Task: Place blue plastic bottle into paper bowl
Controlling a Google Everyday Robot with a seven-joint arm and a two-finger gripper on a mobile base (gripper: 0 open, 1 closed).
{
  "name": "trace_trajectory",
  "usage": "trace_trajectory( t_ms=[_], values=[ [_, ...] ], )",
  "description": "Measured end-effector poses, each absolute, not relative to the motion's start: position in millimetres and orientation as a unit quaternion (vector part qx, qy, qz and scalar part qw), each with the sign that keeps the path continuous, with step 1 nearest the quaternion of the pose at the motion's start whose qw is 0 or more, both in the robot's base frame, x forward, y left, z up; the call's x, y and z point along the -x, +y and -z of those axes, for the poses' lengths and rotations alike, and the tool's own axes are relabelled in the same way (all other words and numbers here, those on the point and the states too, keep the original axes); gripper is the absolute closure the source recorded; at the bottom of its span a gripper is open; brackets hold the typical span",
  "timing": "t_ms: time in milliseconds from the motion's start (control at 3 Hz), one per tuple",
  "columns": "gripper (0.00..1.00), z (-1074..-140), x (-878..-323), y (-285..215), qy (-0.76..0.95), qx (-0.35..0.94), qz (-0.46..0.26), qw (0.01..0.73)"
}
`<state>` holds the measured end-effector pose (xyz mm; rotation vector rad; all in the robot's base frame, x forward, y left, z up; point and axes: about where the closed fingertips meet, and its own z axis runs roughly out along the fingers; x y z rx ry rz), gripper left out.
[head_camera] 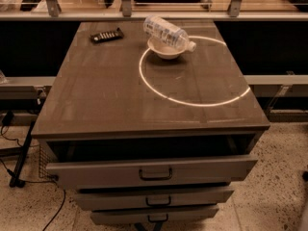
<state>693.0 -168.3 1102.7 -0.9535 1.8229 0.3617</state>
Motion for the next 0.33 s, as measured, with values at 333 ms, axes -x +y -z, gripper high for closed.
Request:
trace_trajectory(
  t_ms=[333],
  values=[
    [0.00, -1094.7, -694.3, -169.1, 0.761, 0.390, -0.147, 0.497]
  ],
)
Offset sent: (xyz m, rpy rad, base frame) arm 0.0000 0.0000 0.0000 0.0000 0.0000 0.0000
